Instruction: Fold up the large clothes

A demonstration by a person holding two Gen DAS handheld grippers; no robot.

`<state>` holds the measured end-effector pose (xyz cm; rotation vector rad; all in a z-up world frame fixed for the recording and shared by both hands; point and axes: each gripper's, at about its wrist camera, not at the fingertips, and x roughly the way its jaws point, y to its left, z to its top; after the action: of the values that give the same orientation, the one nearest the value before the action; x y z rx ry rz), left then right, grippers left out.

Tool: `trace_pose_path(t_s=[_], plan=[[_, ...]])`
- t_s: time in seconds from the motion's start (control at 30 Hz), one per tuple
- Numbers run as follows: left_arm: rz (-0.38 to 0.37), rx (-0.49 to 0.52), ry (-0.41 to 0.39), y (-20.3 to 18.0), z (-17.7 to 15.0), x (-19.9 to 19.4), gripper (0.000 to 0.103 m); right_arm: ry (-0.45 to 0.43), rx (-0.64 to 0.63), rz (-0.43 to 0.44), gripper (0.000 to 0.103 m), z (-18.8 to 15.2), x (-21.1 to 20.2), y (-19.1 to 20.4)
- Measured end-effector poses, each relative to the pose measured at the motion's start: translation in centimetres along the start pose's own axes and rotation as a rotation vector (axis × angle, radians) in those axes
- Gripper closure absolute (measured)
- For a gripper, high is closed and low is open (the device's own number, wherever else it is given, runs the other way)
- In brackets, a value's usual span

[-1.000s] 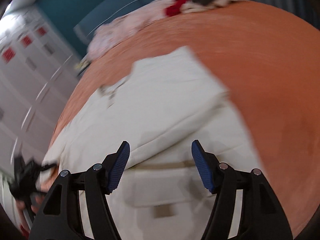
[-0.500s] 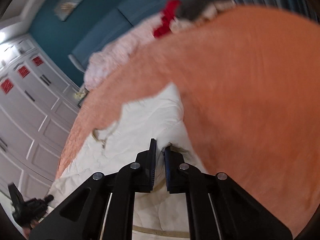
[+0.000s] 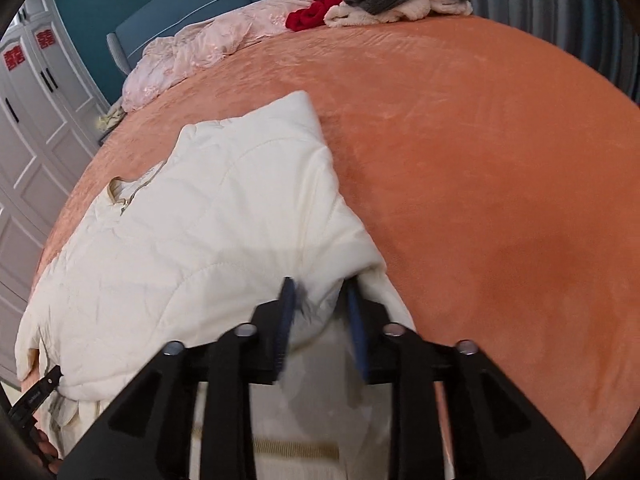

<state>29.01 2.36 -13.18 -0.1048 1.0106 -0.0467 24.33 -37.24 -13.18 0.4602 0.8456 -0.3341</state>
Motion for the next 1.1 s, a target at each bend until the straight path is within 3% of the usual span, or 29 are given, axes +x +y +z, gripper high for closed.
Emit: trace_pose_path(t_s=[0.1,0.23,0.3,0.47,0.53,0.63,0.73,0.93,1.1], plan=[[0.004,-0.007,-0.037,0.8,0.0,-2.7,0.075,-0.091,-0.04,-0.041,0.062,-1.3,-4.4,0.5],[-0.05,-0.051,-0.114,1.0,1.4,-6.1,0.072,-0.14,-0.18,0.036,0.062,-1.7,-7.1,5.3],[-0.087,-0.055,-0.12,-0.2,2.6,-6.4,0.064,-0.137,-0.285,0.071,0.062,-1.9,-6.6,9.0],[-0.117,-0.005,-0.069,-4.6,3.6,-3.2,0.063,-0.032,-0.396,0.121,0.064,-3.6,-1.6,15.4],[-0.102,0.025,-0.034,-5.8,3.2,-1.2,0.063,0.014,-0.406,0.1,0.064,-4.7,0.4,15.9],[-0.079,0.053,0.001,-6.5,1.2,1.7,0.062,0.005,-0.43,0.071,0.064,-6.4,1.8,15.6],[-0.045,0.107,-0.091,-7.0,-0.7,2.3,0.06,0.001,-0.423,0.077,0.064,-6.8,2.1,15.6],[-0.007,0.143,-0.119,-7.7,-1.0,2.7,0.054,-0.025,-0.435,0.058,0.063,-7.6,2.1,15.8],[-0.071,0.091,-0.077,-6.4,-0.2,1.4,0.053,-0.015,-0.432,0.056,0.062,-7.4,1.6,15.9]])
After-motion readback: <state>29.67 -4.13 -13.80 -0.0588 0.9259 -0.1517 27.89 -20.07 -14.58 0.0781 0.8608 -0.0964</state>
